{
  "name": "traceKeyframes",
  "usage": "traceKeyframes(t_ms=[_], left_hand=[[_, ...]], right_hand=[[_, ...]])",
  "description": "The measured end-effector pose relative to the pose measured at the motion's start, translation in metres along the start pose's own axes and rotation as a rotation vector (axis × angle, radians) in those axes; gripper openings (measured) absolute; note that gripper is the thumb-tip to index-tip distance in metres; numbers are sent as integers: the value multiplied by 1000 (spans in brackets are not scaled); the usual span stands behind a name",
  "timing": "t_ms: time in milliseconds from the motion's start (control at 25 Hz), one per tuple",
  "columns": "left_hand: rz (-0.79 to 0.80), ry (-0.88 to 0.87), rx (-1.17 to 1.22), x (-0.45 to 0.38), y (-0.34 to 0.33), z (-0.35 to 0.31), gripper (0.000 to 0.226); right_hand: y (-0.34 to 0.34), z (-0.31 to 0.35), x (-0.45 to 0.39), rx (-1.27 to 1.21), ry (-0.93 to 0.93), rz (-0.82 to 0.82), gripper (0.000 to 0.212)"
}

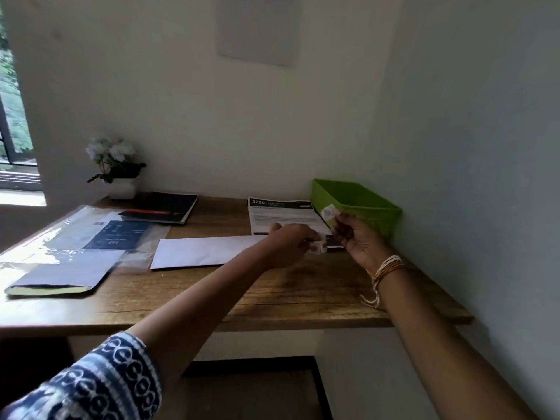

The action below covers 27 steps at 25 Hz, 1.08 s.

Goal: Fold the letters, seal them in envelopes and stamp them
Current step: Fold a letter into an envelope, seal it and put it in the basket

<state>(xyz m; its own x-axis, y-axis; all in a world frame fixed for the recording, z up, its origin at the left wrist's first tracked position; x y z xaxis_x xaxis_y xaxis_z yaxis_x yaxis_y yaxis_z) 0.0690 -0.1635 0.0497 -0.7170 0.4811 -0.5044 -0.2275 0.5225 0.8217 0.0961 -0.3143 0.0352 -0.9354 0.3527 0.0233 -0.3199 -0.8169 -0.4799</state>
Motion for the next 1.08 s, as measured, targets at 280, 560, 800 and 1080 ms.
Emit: traceKeyframes(t_ms=[280,560,800,1080], left_hand=[[72,-157,-140,-17,-40,-49,31],[-427,302,463,4,26,19,16],[-467,570,484,15,52,88,16],[-167,576,-47,16,33,127,28]], right_hand=[[24,31,9,83,233,-24,11],[-9,24,19,400,464,59,10],[-64,-4,21,571,576,220,12],[-95,-39,2,876,583,256,11]])
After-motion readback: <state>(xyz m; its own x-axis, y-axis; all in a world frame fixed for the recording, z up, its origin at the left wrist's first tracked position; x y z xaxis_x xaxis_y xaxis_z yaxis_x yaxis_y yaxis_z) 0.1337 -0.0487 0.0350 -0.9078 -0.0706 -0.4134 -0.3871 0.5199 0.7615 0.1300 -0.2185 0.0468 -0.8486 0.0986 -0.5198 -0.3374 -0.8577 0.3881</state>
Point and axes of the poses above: each hand's wrist, its own x-axis away from the middle knuckle, its own y-axis out of the back of the hand, z = x × y, the point moved 7 cm from there along -x, towards the middle knuckle, and after that the axes turned 11 degrees about -z, right-handed, at the moved point
